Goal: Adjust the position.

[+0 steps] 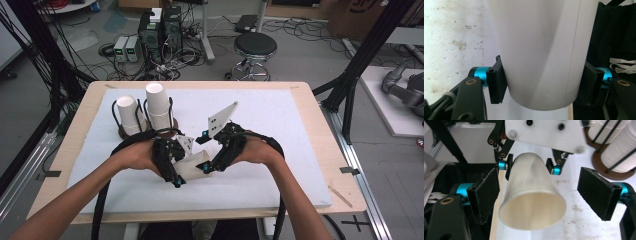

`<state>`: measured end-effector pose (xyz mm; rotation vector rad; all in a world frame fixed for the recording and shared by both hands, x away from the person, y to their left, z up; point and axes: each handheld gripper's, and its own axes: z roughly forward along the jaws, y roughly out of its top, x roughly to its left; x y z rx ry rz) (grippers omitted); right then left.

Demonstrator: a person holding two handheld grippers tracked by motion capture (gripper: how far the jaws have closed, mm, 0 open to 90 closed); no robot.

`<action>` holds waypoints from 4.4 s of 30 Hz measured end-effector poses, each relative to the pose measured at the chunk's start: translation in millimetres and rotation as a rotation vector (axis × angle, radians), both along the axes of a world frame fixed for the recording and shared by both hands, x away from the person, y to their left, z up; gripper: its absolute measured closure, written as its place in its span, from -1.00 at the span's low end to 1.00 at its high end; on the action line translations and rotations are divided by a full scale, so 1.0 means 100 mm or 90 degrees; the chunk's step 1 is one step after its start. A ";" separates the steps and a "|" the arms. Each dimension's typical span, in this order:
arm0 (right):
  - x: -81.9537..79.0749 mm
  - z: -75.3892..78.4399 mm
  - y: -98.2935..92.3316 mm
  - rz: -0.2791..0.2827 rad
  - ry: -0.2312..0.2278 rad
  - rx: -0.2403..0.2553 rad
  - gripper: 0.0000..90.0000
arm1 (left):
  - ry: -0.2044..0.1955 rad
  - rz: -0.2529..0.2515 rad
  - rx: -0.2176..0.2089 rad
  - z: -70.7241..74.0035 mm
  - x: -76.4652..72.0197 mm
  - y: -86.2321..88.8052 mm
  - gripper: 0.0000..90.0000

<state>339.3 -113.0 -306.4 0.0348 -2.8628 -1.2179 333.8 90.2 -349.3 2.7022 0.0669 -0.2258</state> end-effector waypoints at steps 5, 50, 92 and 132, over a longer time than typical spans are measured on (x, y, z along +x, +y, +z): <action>0.01 0.04 -0.14 -0.023 -0.006 0.025 -0.58 | -0.010 0.002 -0.018 0.05 0.00 0.08 -0.23; -0.01 -0.38 -0.58 -0.092 0.040 0.238 -0.58 | -0.058 0.091 -0.476 -0.23 -0.12 0.42 -0.23; -0.01 -0.50 -0.17 -0.030 0.096 0.370 -0.56 | -0.063 0.103 -0.576 -0.48 -0.17 0.28 -0.23; -0.01 -0.48 -0.25 -0.068 0.057 0.347 -0.40 | -0.093 0.200 -0.509 -0.44 -0.16 0.54 -0.88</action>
